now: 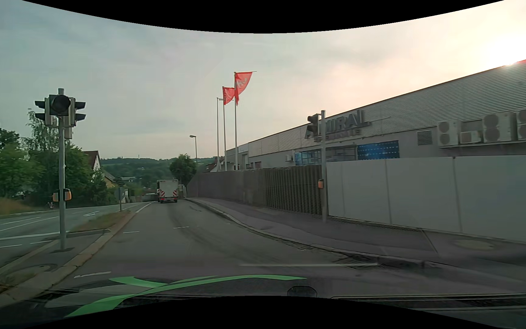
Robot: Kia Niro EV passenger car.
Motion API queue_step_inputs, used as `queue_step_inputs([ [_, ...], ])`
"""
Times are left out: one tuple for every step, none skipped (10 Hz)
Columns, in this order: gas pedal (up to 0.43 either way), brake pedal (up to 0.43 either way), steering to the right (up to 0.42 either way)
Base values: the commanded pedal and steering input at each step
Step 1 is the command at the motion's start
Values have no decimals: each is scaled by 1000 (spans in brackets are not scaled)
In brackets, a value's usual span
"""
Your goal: Follow the waypoints while adhering to traffic rules and regulations
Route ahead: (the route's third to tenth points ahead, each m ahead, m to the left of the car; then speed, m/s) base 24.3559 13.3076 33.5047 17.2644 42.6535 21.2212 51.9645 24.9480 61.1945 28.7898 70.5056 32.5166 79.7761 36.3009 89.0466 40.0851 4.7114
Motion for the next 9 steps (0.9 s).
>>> queue_step_inputs([
  [110,0,-370],
  [110,0,-352],
  [110,0,-334],
  [110,0,-302],
  [110,0,-260],
  [110,0,-211],
  [110,0,-184],
  [110,0,-179],
  [110,0,-179],
])
